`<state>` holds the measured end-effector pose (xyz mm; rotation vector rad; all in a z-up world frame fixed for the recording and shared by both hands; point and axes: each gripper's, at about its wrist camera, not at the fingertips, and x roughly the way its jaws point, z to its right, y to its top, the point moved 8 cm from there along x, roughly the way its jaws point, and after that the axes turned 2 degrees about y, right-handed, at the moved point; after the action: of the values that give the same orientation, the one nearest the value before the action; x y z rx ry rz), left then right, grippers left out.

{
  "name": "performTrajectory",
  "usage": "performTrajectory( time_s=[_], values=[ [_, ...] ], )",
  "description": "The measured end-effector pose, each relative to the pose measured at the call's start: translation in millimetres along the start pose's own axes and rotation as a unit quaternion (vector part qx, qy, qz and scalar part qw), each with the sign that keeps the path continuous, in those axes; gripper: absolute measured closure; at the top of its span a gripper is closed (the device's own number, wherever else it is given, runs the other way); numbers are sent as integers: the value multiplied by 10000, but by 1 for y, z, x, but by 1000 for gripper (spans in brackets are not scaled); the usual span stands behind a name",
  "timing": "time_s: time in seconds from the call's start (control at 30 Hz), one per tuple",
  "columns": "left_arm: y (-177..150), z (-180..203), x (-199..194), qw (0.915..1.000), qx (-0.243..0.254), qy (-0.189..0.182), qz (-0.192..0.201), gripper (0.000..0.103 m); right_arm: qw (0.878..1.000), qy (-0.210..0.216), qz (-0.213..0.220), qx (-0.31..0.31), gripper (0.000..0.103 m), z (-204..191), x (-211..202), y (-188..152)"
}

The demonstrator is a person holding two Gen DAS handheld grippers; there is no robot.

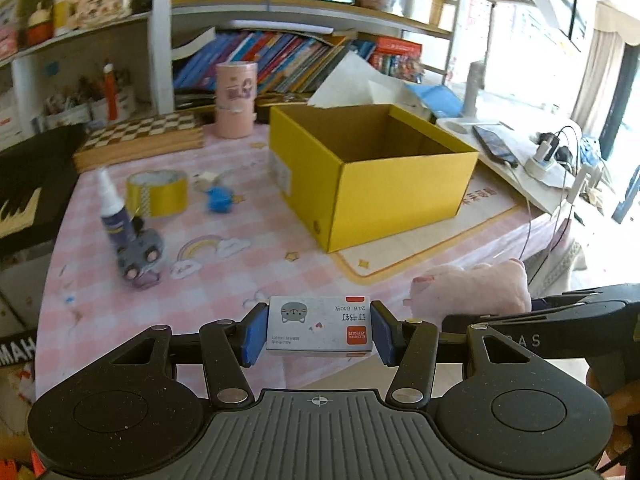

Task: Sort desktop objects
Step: 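Carry the white box in the left tool while the right tool carries the plush to the yellow box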

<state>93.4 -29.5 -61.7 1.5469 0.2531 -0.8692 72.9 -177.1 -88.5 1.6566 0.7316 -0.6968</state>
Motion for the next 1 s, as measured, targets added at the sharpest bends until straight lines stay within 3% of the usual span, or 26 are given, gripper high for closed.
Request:
performTrajectory(
  time_s=[0.5,1.0],
  values=[
    [35,15,17,9996,140,18,240,50,9994,-67,337,32,42,25,0,36],
    [92,32,14,9935,388,-200,1051,50,9950,-326,919,-228,42,38,-24,71]
  ],
)
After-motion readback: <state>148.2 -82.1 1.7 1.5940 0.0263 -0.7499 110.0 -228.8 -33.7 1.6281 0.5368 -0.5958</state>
